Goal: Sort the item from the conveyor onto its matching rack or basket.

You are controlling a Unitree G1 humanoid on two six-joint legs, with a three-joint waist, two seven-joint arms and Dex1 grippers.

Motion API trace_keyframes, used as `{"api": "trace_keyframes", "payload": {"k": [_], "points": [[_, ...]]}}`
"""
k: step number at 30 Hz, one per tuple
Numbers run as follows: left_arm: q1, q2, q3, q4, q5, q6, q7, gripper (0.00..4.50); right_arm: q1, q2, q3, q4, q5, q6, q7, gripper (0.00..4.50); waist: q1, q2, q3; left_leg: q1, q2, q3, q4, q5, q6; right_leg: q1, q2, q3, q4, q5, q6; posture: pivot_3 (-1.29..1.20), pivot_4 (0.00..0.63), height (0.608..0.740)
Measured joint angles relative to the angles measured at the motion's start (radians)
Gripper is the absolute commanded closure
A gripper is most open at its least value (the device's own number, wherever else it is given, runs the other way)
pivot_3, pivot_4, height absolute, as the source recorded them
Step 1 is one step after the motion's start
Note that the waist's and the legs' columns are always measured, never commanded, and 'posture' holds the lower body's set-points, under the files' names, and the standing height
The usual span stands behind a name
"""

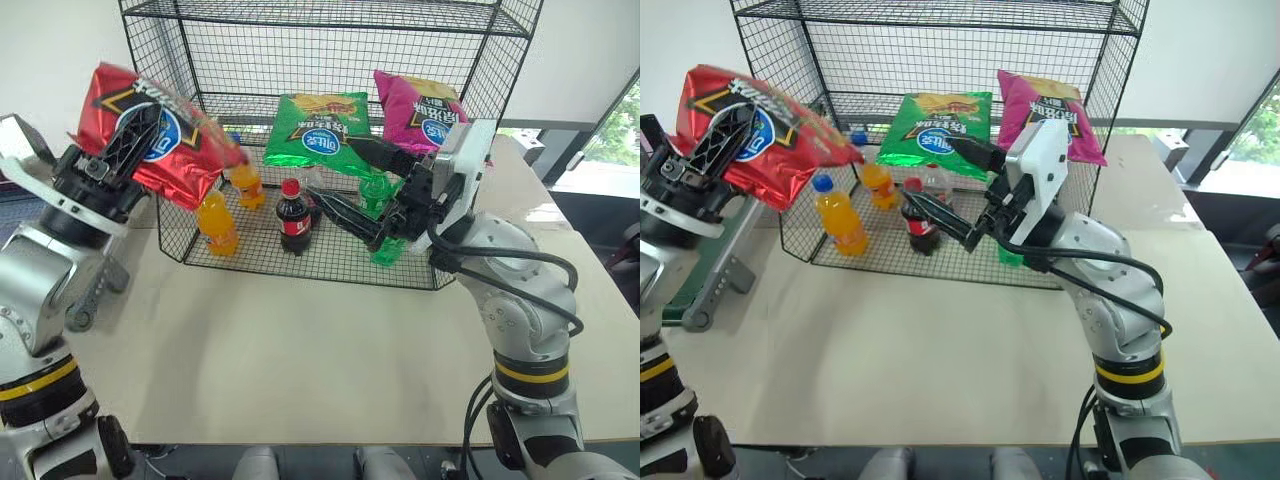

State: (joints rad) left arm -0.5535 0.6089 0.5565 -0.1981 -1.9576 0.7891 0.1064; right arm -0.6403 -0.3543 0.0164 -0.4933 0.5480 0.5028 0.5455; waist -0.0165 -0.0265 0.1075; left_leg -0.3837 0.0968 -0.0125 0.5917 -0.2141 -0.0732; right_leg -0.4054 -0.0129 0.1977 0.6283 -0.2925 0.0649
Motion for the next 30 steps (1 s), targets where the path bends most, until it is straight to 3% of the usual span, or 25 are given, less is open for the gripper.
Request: {"api": "trace_keyframes", "payload": {"k": [6, 11, 19, 30], "points": [[-0.186, -0.006, -0.053, 0.195, 0.071, -0.039, -0.048, 4.41, 0.006, -0.007, -0.005, -0.04, -0.016, 0.002, -0.054, 0.0, 0.002, 0.0, 0.0, 0.0, 0.0, 0.0, 0.0, 0.0, 0.0, 0.0, 0.0, 0.0, 0.0, 0.0, 0.0, 0.0, 0.15, 0.74], [-0.293, -0.084, -0.076, 0.381, 0.206, -0.088, -0.134, 4.41, 0.008, -0.008, -0.007, -0.051, -0.038, 0.002, -0.099, 0.0, 0.006, 0.0, 0.0, 0.0, 0.0, 0.0, 0.0, 0.002, -0.003, 0.001, 0.0, -0.001, 0.0, 0.0, 0.0, 0.0, 0.15, 0.74], [-0.272, -0.226, -0.085, 0.49, 0.285, -0.091, -0.156, 4.41, 0.008, -0.002, -0.009, -0.056, -0.075, 0.001, -0.141, 0.0, 0.004, 0.0, 0.0, -0.001, 0.0, -0.001, 0.0, 0.002, -0.003, 0.0, 0.0, -0.001, 0.0, 0.0, 0.0, 0.0, 0.15, 0.74], [-0.243, -0.323, 0.037, 0.434, 0.302, -0.191, 0.037, 4.41, 0.017, 0.012, -0.008, -0.085, -0.094, 0.001, -0.158, 0.0, 0.006, 0.0, 0.0, -0.001, 0.0, -0.002, 0.001, 0.002, -0.003, 0.002, 0.0, -0.001, 0.0, 0.0, 0.0, 0.0, 0.15, 0.74]]}}
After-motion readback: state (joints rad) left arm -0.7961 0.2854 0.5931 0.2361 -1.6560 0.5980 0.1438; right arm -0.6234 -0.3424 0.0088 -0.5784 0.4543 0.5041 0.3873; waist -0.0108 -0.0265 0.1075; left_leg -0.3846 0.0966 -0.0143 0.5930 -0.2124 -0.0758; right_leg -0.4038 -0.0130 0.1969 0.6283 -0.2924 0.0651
